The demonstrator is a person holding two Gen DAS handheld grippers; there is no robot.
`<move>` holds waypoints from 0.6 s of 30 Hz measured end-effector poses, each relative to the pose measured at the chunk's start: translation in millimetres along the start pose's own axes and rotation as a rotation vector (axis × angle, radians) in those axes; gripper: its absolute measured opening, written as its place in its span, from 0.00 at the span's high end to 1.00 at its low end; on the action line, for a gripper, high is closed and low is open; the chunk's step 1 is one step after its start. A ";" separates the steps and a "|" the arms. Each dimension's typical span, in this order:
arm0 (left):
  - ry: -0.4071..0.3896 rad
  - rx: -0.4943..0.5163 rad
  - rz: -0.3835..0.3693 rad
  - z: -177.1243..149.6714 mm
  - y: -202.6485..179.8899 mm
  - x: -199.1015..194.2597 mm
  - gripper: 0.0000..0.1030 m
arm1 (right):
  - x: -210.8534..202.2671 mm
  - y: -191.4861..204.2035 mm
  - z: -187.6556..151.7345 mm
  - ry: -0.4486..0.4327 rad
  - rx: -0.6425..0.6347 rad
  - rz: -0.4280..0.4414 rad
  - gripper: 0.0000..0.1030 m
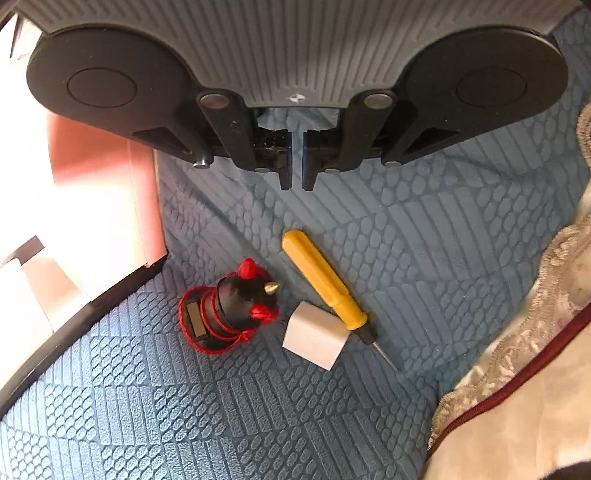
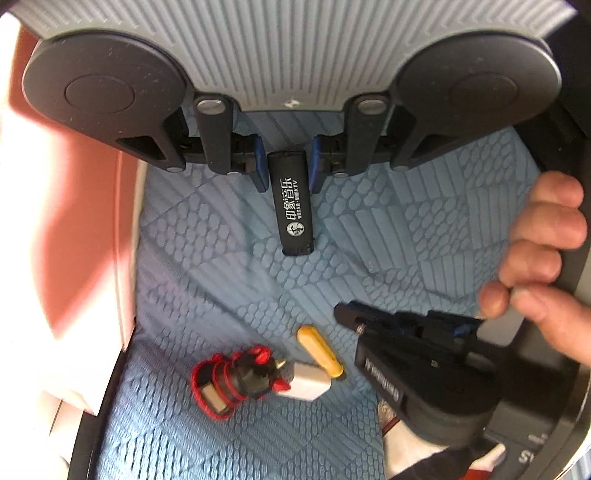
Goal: Organize rigid objects
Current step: 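Lift the black lighter with the right gripper while the left gripper hovers near the screwdriver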
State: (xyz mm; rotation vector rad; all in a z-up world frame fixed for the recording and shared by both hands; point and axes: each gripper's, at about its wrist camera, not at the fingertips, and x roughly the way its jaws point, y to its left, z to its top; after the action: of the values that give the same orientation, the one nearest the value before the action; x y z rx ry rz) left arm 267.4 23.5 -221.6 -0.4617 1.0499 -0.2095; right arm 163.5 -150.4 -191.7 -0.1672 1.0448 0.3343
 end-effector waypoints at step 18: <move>-0.173 -0.028 0.090 29.4 -5.8 26.7 0.61 | 10.1 9.3 2.8 -0.025 -0.079 -0.003 0.75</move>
State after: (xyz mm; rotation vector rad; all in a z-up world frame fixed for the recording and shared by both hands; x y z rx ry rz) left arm 306.4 15.9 -227.7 -0.4490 0.9026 -0.0732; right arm 167.2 -138.9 -198.8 -0.2356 1.0071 0.3741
